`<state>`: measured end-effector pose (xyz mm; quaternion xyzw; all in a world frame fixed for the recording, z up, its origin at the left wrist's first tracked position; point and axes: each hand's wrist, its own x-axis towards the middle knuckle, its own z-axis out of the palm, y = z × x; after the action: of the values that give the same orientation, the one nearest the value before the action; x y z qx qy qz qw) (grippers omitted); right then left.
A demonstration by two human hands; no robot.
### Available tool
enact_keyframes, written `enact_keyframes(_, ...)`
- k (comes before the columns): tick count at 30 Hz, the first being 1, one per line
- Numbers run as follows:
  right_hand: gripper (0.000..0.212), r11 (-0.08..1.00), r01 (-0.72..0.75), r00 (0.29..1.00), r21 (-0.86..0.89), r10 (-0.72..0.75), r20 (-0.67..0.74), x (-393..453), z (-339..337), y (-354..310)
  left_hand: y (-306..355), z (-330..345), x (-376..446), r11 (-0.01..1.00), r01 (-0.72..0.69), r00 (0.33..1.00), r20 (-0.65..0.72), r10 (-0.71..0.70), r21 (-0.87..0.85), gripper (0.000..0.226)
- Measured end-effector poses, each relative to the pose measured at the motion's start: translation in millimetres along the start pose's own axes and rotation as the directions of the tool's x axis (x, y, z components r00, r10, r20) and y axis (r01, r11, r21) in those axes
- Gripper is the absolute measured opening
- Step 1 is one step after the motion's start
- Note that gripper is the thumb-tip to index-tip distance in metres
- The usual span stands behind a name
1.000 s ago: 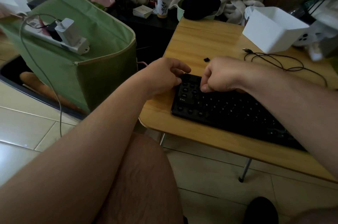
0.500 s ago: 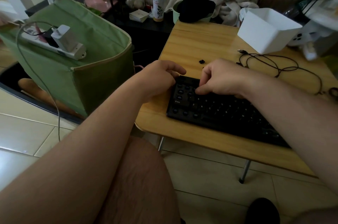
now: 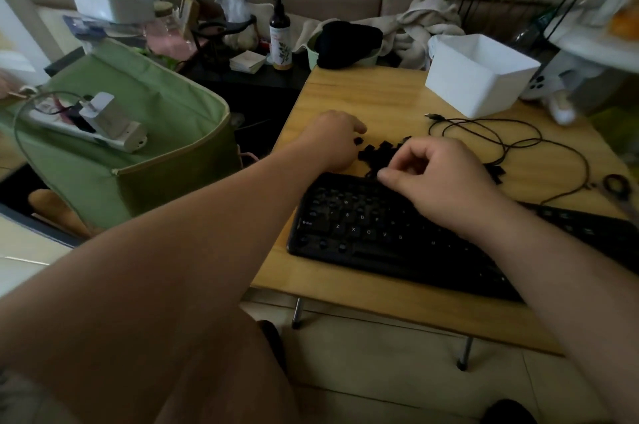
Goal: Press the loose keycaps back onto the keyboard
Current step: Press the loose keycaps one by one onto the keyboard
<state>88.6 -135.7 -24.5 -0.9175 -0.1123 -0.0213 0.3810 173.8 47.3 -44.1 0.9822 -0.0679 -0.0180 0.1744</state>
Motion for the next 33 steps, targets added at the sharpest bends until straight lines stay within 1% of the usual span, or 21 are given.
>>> enact_keyframes(4, 0.017, 0.999, 0.028, 0.999, 0.021, -0.028, -0.018, -1, -3, 4, -5, 5, 8, 0.990, -0.018, 0.999, -0.036, 0.023, 0.139, 0.029)
enact_keyframes(6, 0.015, 0.999, 0.036, 0.999, 0.026, -0.036, -0.014, -3, -3, 9, -7, 2, 4, 0.988, -0.007, 0.999, -0.046, 0.014, 0.154, 0.025)
enact_keyframes(7, 0.012, 0.998, 0.041, 0.999, 0.045, -0.040, -0.021, -4, -2, 11, -5, -1, -2, 0.995, 0.010, 0.998, -0.062, -0.004, 0.103, 0.024)
enact_keyframes(8, 0.009, 0.996, 0.051, 0.998, 0.077, -0.048, -0.036, -5, -2, 13, -2, -4, -9, 1.000, 0.031, 0.995, -0.094, -0.031, 0.004, 0.023)
enact_keyframes(9, 0.009, 0.991, 0.071, 0.996, 0.113, -0.065, -0.058, -7, -1, 14, 2, -7, -17, 0.987, 0.049, 0.990, -0.127, -0.069, -0.154, 0.022)
enact_keyframes(10, 0.014, 0.984, 0.108, 0.991, 0.141, -0.097, -0.089, -9, -1, 14, 8, -10, -27, 0.931, 0.054, 0.986, -0.130, -0.108, -0.362, 0.021)
enact_keyframes(11, 0.023, 0.974, 0.157, 0.983, 0.164, -0.138, -0.125, -10, -1, 14, 17, -14, -38, 0.813, 0.057, 0.989, -0.080, -0.126, -0.580, 0.021)
enact_keyframes(12, 0.031, 0.961, 0.211, 0.969, 0.180, -0.181, -0.167, -11, -2, 14, 25, -19, -49, 0.654, 0.088, 0.994, 0.019, -0.111, -0.751, 0.022)
enact_keyframes(13, 0.037, 0.948, 0.257, 0.953, 0.186, -0.216, -0.212, -11, -4, 13, 32, -23, -60, 0.493, 0.136, 0.991, 0.122, -0.060, -0.859, 0.022)
enact_keyframes(14, 0.040, 0.938, 0.291, 0.937, 0.188, -0.240, -0.252, -11, -6, 11, 38, -26, -70, 0.364, 0.184, 0.981, 0.195, -0.005, -0.913, 0.022)
enact_keyframes(15, 0.041, 0.931, 0.313, 0.925, 0.190, -0.252, -0.285, -11, -8, 11, 40, -27, -77, 0.278, 0.219, 0.971, 0.237, 0.032, -0.935, 0.023)
enact_keyframes(16, 0.041, 0.926, 0.325, 0.916, 0.191, -0.258, -0.307, -10, -9, 10, 41, -27, -82, 0.235, 0.238, 0.966, 0.256, 0.049, -0.942, 0.023)
enact_keyframes(19, 0.039, 0.920, 0.365, 0.893, 0.141, -0.304, -0.331, -14, -10, 8, 36, -21, -91, 0.198, 0.252, 0.961, 0.269, 0.063, -0.947, 0.024)
enact_keyframes(21, 0.033, 0.910, 0.402, 0.874, 0.102, -0.348, -0.339, -18, -9, 7, 33, -16, -95, 0.166, 0.271, 0.954, 0.287, 0.081, -0.948, 0.025)
enact_keyframes(23, 0.026, 0.897, 0.436, 0.853, 0.069, -0.387, -0.349, -20, -8, 6, 32, -14, -97, 0.159, 0.281, 0.949, 0.298, 0.098, -0.946, 0.023)
enact_keyframes(29, 0.019, 0.887, 0.461, 0.819, -0.011, -0.430, -0.379, -23, -8, 6, 27, -16, -94, 0.231, 0.247, 0.953, 0.279, 0.118, -0.941, 0.023)
enact_keyframes(33, 0.015, 0.866, 0.478, 0.797, -0.147, -0.498, -0.343, -22, -10, 8, 24, -15, -92, 0.321, 0.215, 0.954, 0.268, 0.132, -0.922, 0.020)
